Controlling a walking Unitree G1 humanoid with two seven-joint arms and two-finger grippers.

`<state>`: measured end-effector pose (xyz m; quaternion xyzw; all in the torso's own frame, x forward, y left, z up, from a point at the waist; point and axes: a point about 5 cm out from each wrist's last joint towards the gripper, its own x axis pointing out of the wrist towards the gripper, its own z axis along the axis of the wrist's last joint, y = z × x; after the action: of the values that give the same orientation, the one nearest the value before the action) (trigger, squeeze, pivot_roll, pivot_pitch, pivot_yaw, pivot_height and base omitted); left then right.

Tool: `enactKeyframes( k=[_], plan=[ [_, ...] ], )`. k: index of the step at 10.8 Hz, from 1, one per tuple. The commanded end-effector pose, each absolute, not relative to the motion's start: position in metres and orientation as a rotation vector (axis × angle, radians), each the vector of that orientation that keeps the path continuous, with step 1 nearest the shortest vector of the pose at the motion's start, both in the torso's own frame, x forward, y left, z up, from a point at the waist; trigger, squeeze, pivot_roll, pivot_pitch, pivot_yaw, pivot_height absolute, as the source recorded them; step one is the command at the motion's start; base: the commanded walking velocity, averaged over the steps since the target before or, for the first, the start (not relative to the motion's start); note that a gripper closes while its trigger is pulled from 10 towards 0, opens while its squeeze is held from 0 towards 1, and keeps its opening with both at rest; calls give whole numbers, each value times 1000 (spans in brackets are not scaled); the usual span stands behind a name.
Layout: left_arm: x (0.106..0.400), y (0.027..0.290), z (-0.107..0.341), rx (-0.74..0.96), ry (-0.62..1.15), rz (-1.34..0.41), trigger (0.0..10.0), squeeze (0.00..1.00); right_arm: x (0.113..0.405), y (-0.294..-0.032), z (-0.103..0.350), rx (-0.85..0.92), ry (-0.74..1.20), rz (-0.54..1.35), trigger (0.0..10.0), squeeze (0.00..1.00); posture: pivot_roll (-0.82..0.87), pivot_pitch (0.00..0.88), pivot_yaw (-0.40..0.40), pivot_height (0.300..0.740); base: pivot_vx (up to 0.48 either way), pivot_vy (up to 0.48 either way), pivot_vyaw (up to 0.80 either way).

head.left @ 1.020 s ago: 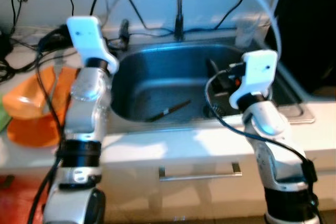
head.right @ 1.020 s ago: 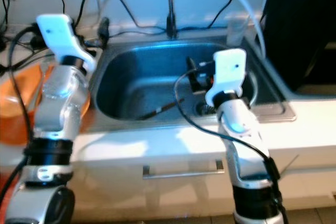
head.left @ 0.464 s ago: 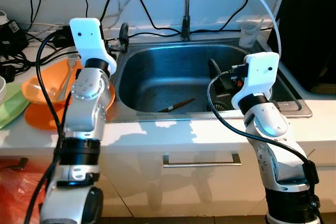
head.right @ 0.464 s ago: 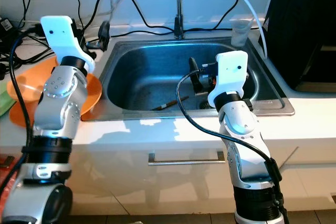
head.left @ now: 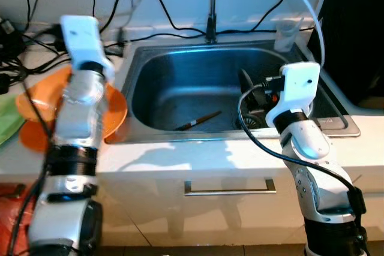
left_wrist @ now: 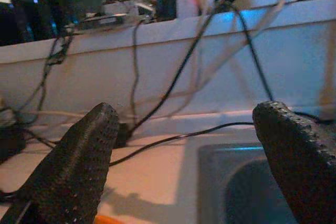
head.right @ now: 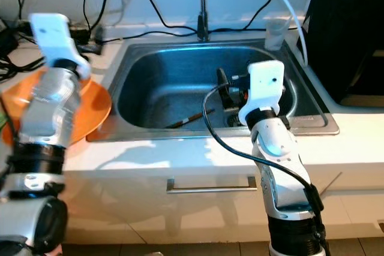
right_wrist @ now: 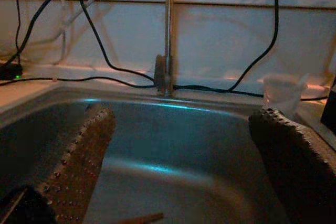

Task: Kitchen organization

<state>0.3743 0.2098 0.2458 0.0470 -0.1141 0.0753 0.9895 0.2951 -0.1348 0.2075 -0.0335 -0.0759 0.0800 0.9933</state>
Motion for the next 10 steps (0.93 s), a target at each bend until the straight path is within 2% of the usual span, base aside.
enactKeyframes(
  k=[1, 3, 6, 10],
  plan=[
    [373, 222, 251, 108, -241, 199, 10000, 0, 290, -132, 208, -57, -154, 173, 10000, 0, 27, 0, 62, 740, 0, 0, 0],
    [367, 245, 257, 173, -232, 267, 10000, 0, 294, -125, 201, -44, -123, 220, 10000, 0, 85, 0, 40, 740, 0, 0, 0],
    [359, 277, 246, 273, -121, 311, 10000, 0, 300, -119, 202, -23, -130, 237, 10000, 0, 132, 0, 44, 740, 0, 0, 0],
    [369, 285, 241, 355, 32, 198, 10000, 0, 302, -123, 203, -25, -136, 216, 10000, 0, 124, 0, 69, 740, 0, 0, 0]
  ],
)
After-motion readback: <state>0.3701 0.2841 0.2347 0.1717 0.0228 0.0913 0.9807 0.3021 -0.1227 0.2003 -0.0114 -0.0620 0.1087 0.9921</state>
